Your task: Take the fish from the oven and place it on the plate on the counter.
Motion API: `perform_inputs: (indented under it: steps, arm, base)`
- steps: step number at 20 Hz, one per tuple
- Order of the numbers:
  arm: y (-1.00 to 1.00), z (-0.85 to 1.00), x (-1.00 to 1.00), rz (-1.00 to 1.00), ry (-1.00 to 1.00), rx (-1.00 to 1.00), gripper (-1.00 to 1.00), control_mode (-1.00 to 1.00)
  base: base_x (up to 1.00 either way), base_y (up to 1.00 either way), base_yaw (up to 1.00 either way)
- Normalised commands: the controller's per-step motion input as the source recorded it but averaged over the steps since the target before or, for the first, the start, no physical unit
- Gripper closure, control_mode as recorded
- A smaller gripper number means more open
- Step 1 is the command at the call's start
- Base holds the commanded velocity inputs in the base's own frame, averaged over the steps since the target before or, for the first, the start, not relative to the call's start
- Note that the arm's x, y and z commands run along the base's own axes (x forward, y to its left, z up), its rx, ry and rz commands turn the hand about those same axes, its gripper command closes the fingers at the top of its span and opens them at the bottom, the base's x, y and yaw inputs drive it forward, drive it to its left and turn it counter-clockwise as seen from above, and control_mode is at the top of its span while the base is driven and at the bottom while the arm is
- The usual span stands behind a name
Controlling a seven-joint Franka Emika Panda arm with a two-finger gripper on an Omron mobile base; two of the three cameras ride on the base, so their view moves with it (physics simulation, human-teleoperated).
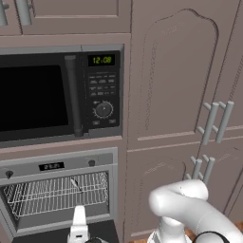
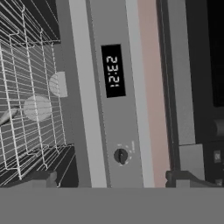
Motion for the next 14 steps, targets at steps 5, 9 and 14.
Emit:
perform_inputs:
  steps: [5,9,14]
  arm:
    - [0.12,-0.03,0.00,0.00,-0.03,0.00,-1.00,-1.00]
    - [0.11,-0.10,0.00,0.00,-0.01,0.00,-1.00,-1.00]
    - [0.27,-0.15,0.00,0.00,-0.05,-0.03,-1.00,-1.00]
  base:
    - [0.00,0.00,0.00]
    - [0.00,0.00,0.00]
    - [0.00,0.00,0.00]
